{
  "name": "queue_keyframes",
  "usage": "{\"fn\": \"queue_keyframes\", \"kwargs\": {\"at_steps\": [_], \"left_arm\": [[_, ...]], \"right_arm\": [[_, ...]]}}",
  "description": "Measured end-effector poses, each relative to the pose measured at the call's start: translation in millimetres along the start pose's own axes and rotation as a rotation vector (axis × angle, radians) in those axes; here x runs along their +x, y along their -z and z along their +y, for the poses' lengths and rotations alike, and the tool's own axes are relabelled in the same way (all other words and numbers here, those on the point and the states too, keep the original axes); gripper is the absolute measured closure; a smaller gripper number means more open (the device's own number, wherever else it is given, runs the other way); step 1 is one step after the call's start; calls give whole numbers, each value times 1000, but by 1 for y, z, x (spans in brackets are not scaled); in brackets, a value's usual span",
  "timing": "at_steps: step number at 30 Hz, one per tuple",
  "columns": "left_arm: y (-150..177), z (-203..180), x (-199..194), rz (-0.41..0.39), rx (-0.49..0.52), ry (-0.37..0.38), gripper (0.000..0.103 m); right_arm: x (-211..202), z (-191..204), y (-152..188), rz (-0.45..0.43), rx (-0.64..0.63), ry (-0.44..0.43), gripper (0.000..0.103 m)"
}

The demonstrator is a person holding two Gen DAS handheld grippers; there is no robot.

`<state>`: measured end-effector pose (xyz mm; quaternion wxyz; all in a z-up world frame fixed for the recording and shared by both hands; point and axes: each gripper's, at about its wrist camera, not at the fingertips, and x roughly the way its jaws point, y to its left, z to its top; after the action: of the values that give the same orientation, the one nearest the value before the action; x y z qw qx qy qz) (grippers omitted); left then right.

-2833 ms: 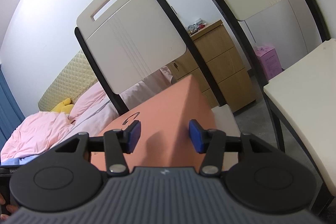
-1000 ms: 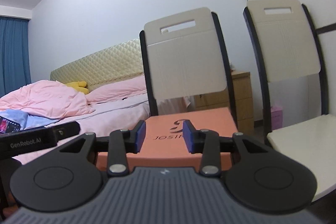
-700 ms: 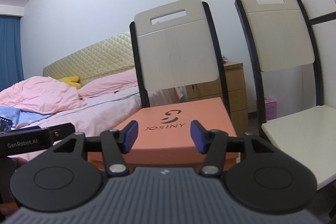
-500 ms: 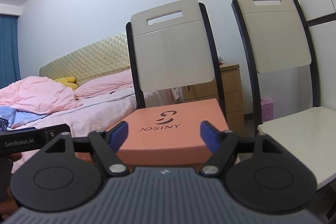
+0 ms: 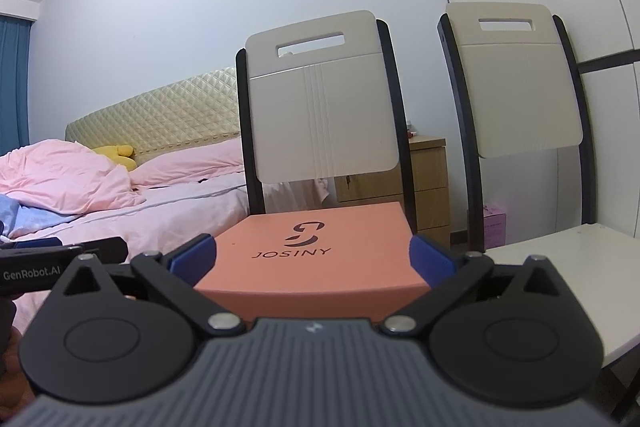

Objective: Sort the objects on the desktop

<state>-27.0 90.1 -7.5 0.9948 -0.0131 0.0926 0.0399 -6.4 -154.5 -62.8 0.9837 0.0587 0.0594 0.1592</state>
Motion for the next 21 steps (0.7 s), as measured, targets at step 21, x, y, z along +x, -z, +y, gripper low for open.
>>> {"fn": "queue_keyframes", "kwargs": {"at_steps": [21], "left_arm": [[0,1,2,18,-3,-2,0]], "right_arm": [[1,1,1,9,-23,23,0]]}}
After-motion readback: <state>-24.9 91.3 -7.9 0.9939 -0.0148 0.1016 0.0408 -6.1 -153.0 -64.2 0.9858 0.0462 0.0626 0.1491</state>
